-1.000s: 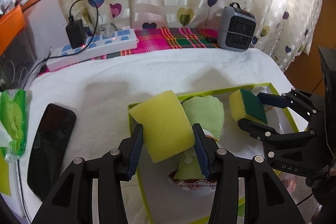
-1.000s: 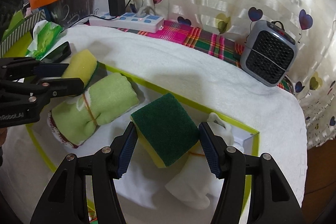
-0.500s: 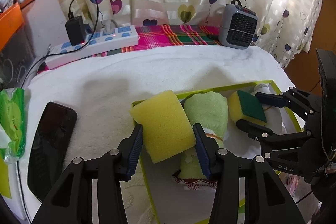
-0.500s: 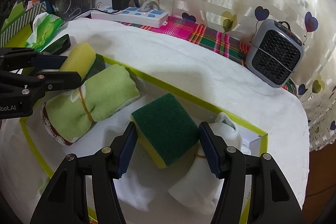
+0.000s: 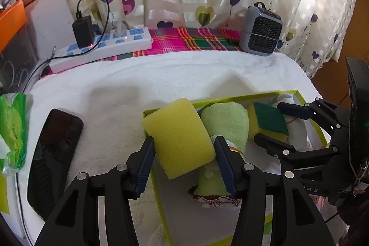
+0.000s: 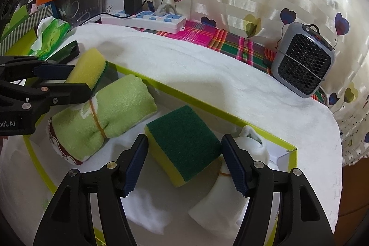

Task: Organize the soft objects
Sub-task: 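Lower the yellow sponge beside the green towel while the right tool lowers the scouring sponge beside the white towel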

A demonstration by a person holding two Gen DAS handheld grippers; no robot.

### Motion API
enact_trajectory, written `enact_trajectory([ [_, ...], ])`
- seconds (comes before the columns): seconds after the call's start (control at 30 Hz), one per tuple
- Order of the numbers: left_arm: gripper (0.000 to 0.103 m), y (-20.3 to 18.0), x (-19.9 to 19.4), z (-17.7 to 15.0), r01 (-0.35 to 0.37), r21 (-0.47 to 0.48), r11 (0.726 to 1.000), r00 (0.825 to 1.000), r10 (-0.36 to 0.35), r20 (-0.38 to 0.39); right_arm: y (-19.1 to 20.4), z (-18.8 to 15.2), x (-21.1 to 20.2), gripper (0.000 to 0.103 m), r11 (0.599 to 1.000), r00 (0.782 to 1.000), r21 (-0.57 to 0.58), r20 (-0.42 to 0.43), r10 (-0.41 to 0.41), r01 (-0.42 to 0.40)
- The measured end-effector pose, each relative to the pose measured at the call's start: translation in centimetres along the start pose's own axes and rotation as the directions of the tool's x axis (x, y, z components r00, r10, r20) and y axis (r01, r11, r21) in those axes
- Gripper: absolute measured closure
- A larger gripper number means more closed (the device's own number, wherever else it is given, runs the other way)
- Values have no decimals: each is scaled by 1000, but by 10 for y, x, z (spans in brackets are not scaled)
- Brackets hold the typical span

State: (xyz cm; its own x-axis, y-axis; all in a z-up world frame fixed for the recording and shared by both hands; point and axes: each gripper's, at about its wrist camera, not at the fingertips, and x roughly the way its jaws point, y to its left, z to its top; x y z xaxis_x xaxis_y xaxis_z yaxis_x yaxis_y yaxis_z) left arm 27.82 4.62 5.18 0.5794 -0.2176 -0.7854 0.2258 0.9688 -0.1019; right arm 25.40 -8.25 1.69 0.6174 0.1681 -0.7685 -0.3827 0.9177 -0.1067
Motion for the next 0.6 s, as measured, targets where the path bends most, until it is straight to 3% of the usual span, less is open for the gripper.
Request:
enact_trajectory([
  [0.5,48,-5,-8,-3,-7,-5,1000,1000,8,21,-3,0,-6,36,999,999,38,27,22,-23],
  [0.6,37,-6,-11,-4,-7,-9,1000,1000,7,30,-3,1,-9,36,999,999,39,37,27,-29],
])
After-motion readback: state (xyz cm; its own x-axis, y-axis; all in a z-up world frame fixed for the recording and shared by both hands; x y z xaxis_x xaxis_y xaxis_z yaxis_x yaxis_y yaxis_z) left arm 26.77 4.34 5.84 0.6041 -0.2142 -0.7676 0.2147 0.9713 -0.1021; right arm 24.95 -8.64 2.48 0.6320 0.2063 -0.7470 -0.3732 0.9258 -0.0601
